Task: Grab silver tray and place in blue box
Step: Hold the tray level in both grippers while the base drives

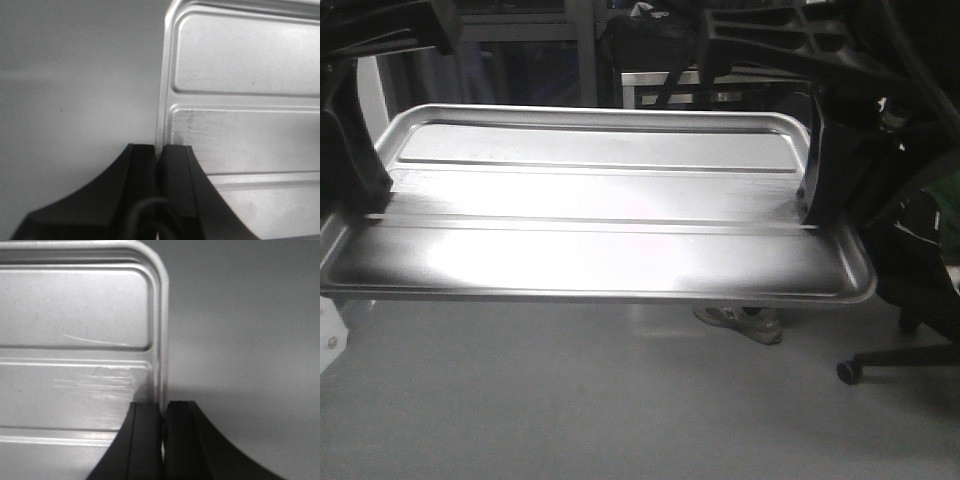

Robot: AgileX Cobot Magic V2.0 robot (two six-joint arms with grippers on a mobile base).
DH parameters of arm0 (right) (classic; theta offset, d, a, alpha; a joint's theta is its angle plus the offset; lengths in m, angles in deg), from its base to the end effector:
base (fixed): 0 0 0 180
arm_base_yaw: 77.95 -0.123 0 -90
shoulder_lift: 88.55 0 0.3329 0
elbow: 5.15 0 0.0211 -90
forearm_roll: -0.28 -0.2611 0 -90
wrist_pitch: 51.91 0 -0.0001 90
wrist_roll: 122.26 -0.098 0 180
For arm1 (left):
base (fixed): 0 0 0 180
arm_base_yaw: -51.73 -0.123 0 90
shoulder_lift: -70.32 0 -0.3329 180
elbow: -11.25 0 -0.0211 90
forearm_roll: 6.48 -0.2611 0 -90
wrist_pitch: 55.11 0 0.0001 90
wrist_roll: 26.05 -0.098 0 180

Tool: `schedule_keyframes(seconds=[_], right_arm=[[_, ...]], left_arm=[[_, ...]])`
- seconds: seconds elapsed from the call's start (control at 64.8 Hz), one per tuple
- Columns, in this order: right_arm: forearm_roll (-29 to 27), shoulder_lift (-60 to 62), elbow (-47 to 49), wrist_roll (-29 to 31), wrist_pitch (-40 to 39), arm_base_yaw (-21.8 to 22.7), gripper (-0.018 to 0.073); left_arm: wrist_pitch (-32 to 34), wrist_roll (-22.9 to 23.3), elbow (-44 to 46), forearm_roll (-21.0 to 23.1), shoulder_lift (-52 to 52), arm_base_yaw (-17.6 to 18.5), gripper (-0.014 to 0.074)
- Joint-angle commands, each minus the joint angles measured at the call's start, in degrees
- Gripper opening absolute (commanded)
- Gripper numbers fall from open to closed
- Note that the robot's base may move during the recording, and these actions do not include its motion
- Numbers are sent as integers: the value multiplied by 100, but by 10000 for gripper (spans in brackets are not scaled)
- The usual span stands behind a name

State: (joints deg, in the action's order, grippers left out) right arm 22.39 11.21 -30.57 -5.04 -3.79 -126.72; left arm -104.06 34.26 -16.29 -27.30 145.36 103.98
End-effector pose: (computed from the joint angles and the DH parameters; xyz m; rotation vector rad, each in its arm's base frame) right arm 0.1824 0.1664 0.3181 0.0675 2.5947 0.2420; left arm 0.1562 -0.1588 0.3269 0.0386 2.5804 -0.3011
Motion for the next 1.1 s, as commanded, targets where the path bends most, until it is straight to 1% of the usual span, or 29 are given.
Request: schedule_keyframes(seconds=[0.0,1.081], right_arm=[[306,156,151,21,73,21,53],[323,156,151,21,77,21,53]], left_arm=[[12,61,158,-234,-127,-5,-104],[12,61,158,-234,-127,-5,-104]])
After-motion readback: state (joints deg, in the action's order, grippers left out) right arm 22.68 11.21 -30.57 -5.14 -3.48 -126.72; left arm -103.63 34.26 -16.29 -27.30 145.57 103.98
